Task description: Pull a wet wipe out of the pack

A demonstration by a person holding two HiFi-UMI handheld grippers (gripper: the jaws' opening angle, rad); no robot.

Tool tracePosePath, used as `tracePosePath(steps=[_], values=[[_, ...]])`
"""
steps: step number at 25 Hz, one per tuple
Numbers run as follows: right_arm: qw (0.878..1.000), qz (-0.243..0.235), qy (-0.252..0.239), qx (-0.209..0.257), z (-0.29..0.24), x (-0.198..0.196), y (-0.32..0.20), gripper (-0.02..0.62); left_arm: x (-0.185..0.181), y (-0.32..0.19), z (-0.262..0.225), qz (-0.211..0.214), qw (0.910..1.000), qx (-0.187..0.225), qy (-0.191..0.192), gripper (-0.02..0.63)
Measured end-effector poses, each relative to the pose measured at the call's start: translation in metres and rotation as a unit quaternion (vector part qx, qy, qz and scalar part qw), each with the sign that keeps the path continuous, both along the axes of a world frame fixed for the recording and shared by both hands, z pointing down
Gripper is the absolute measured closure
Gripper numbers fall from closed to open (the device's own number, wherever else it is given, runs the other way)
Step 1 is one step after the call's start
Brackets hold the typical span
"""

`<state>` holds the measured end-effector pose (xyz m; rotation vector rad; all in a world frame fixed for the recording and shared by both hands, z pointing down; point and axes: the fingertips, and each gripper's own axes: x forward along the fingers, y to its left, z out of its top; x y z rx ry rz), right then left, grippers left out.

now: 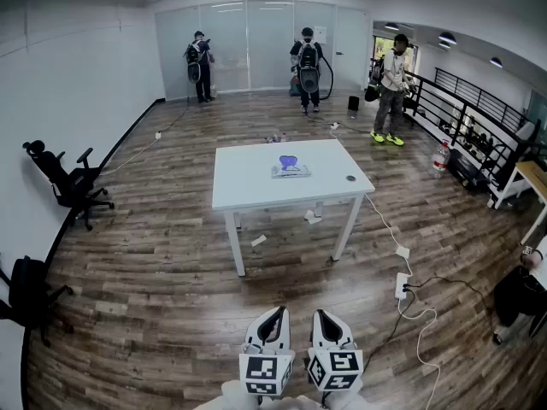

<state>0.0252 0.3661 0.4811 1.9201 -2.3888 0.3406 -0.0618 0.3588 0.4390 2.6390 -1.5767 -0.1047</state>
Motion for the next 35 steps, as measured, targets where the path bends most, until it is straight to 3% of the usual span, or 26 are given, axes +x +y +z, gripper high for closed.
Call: tracePosePath(steps=[17, 35], values=[[1.000, -0.013, -0.012, 0.000, 0.001, 0.037, -0.003, 0.586, 0.037, -0.004, -0.004, -0.009, 0.9999, 0.008, -0.009, 0.606], [1.000, -0.012, -0.005, -0.007, 0.008, 0.054, -0.026, 0.586, 0.041, -0.034, 0.005, -0.020, 0.9997, -0.007, -0.008, 0.606]])
